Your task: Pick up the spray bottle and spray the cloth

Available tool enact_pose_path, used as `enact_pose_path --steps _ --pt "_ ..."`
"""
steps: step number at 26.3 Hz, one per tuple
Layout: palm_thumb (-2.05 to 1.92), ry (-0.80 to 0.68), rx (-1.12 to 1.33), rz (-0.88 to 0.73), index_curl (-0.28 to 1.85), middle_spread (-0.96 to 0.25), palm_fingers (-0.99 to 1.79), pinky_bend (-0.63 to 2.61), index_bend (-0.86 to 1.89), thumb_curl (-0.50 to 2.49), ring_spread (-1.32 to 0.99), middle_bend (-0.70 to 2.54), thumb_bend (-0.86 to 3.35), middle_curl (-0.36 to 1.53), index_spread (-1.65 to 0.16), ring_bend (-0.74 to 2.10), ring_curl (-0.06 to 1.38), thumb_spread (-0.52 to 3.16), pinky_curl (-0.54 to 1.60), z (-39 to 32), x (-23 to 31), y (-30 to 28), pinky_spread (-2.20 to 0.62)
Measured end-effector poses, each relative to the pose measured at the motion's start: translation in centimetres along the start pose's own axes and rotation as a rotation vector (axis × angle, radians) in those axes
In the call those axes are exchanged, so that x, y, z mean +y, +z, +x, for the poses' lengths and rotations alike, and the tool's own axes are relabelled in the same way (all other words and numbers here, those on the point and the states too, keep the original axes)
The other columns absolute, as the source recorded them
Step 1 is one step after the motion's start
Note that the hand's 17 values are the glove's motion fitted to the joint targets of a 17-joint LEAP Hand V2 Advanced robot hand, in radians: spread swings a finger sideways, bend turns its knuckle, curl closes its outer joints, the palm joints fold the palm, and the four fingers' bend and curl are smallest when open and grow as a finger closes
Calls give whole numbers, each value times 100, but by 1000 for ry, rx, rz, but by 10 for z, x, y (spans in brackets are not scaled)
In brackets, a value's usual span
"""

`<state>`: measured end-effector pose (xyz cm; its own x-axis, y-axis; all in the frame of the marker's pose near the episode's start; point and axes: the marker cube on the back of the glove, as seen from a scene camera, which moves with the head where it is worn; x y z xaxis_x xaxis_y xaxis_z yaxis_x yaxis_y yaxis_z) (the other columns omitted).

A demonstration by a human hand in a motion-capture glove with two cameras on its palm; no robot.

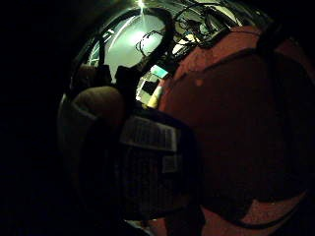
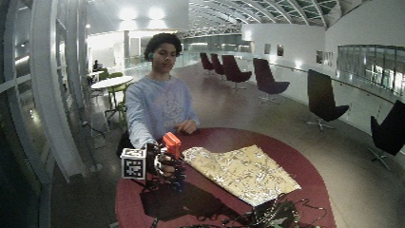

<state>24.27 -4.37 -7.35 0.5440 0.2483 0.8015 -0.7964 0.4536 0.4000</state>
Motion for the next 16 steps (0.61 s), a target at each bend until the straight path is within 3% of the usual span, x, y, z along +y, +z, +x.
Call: enact_pose_path --steps 4,11,16 --pt "106 -10 -33 -68 35 -11 106 18 17 55 -10 32 2 44 -29 43 36 69 31 -4 2 3 22" --pt "108 -52 -72 -391 37 -11 109 19 15 58 -11 31 -2 45 -28 42 36 62 31 -36 17 23 21" --pt "107 -75 -61 -458 38 -11 110 20 15 60 -11 30 -2 46 -27 42 37 59 32 -57 21 35 21"
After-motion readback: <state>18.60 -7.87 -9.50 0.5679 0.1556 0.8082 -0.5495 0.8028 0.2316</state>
